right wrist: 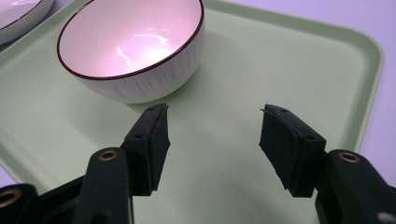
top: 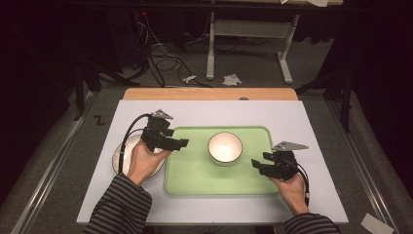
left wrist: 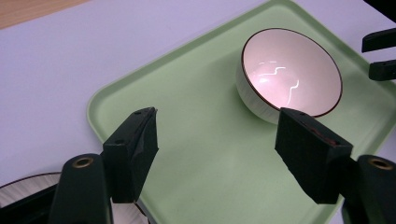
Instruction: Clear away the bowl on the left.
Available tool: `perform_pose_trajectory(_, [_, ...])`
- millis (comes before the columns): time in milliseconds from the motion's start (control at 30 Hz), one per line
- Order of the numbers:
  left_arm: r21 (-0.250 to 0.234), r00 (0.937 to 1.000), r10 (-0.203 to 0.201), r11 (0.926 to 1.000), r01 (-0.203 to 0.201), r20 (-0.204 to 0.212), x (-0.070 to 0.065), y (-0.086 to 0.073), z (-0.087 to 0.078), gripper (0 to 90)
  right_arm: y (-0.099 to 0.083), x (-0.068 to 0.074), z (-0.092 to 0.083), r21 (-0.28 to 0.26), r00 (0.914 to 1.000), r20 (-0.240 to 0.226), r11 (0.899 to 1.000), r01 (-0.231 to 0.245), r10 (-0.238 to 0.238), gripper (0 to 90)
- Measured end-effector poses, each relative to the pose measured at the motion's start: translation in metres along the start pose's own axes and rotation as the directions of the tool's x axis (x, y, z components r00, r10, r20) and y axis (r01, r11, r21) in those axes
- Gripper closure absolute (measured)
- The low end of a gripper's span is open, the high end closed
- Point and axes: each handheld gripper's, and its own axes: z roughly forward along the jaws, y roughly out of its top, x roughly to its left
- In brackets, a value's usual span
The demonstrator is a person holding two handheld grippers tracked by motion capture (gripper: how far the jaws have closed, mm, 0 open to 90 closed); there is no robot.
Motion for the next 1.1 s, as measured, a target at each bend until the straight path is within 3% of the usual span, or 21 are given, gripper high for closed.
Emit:
perform_pose_trajectory(67, [-0.013,0.9999,0.002,0.9999,-0.002,-0.014,-0.002,-0.004,-0.002,30.1,0.000,0.001,-0.001,-0.004,1.0000,0.000,1.000,0.000,0.000,43.8])
perform_pose_trajectory(100, [-0.018,1.0000,-0.006,0.9998,0.006,-0.001,0.000,-0.007,-0.003,30.6,0.000,0.001,-0.001,-0.005,1.0000,-0.002,1.000,-0.002,0.002,43.7])
perform_pose_trajectory(133, [-0.023,0.9996,-0.026,0.9994,0.026,0.015,0.002,-0.011,-0.003,30.6,0.000,0.001,-0.001,-0.005,1.0000,-0.002,1.000,-0.002,0.002,43.7])
perform_pose_trajectory(167, [-0.020,0.9986,-0.052,0.9984,0.052,0.003,0.009,-0.019,-0.003,30.9,0.000,0.000,0.001,-0.001,1.0000,-0.004,1.000,-0.004,0.004,43.7])
perform_pose_trajectory(300, [-0.025,0.9971,-0.076,0.9968,0.075,-0.002,0.015,-0.028,-0.006,31.0,0.000,0.000,0.000,0.000,0.9999,-0.006,1.000,-0.011,0.011,43.7])
perform_pose_trajectory(500, [-0.069,0.9961,-0.088,0.9937,0.088,0.005,0.013,-0.037,-0.020,31.4,0.000,0.000,0.001,0.001,1.0000,-0.002,1.000,0.000,0.000,43.7])
perform_pose_trajectory(700, [-0.074,0.9932,-0.115,0.9905,0.116,0.016,0.015,-0.048,-0.021,31.4,0.000,0.000,0.000,-0.004,1.0000,0.000,1.000,-0.008,0.008,43.7])
perform_pose_trajectory(900, [-0.076,0.9939,-0.108,0.9911,0.110,0.022,0.009,-0.053,-0.020,31.3,0.000,0.000,0.001,0.004,1.0000,-0.001,1.000,-0.006,0.006,43.7])
perform_pose_trajectory(1100, [-0.066,0.9964,-0.074,0.9948,0.077,0.040,-0.001,-0.055,-0.014,34.7,0.000,0.000,0.000,0.000,1.0000,0.001,1.000,-0.005,0.005,43.7])
